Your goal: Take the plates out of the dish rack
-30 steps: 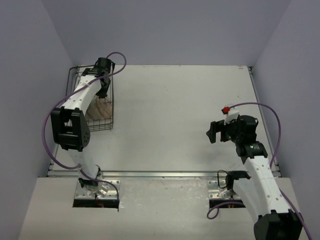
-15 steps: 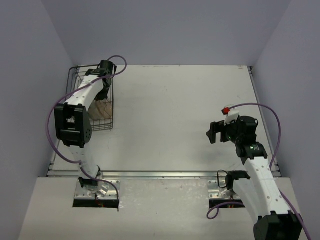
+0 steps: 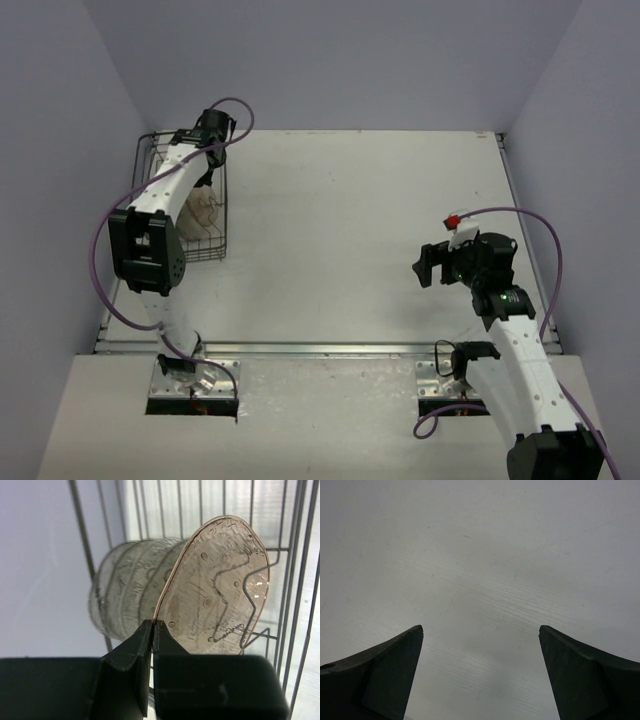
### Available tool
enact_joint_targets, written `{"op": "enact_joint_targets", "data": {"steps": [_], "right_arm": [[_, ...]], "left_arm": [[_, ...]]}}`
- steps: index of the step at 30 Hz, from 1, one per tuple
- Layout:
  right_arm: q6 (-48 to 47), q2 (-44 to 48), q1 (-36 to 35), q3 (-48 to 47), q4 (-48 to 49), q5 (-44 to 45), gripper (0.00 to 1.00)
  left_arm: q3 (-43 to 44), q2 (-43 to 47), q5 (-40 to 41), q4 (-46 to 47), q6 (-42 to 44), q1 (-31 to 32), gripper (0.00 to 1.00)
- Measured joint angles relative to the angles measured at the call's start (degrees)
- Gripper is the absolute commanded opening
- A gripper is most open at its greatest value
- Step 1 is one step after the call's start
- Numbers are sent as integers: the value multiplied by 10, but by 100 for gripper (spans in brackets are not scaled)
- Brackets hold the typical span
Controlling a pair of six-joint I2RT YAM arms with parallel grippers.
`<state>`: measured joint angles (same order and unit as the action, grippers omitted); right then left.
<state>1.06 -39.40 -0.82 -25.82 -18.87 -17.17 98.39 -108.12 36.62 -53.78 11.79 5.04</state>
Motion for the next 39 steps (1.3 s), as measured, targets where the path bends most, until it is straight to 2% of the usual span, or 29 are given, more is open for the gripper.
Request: {"op": "enact_joint_targets", "data": {"steps": [7, 13, 17, 21, 24, 29, 34, 39], "right_arm": [[0, 0, 0, 0, 0, 0, 99], [0, 0, 0, 1, 1, 0, 99], [0, 0, 0, 4, 2, -2, 99], [0, 0, 0, 5, 4, -6, 99], [0, 0, 0, 5, 4, -9, 99], [0, -3, 0, 5, 4, -9, 99], [2, -19, 0, 1, 1, -13, 99], [48, -73, 1, -66, -4, -69, 99]], "left_arm": [[-1, 6, 109, 28, 36, 64, 0], [-43, 56, 202, 96, 110, 112, 0], [-95, 121, 234, 172, 185, 114, 0], [-90, 163, 226, 213, 214, 113, 0], [-53, 174, 167, 178, 189, 113, 0], [-23, 172, -35, 110, 116, 117, 0], [-23, 150, -193, 72, 68, 138, 0], [-23, 136, -323, 57, 39, 148, 0]]}}
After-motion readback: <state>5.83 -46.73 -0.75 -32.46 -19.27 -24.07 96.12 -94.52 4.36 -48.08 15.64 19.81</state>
